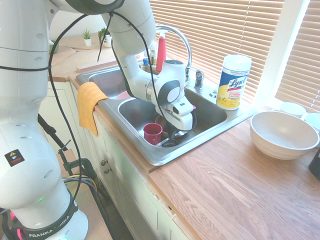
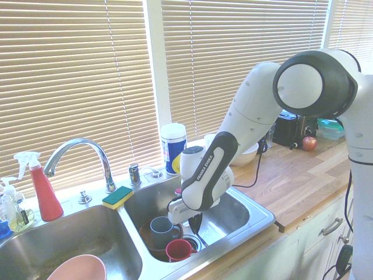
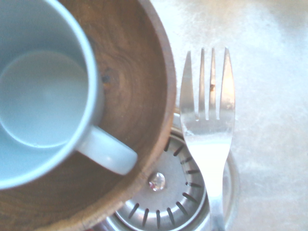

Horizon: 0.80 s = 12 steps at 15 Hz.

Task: Put the fork into the sink

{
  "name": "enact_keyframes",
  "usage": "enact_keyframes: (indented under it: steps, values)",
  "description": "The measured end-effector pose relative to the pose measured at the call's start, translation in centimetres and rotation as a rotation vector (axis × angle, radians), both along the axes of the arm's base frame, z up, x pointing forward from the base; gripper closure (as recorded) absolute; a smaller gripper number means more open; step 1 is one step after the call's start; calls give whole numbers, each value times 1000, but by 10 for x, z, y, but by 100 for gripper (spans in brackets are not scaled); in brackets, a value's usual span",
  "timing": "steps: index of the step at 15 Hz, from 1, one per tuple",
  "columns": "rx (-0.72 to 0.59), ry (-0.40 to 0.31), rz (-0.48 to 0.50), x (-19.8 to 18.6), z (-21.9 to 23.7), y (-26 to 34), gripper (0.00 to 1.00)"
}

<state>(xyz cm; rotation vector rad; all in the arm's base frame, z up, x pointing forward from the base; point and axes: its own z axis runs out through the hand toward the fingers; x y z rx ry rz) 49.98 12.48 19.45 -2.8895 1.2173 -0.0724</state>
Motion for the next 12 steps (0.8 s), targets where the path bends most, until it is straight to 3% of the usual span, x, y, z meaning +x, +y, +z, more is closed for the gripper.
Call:
enact_keyframes:
  steps: [9,12]
  values:
    - [-7,-8,-6,4,0,-3,0]
    - [-8,-5,-16,9,57,0,0]
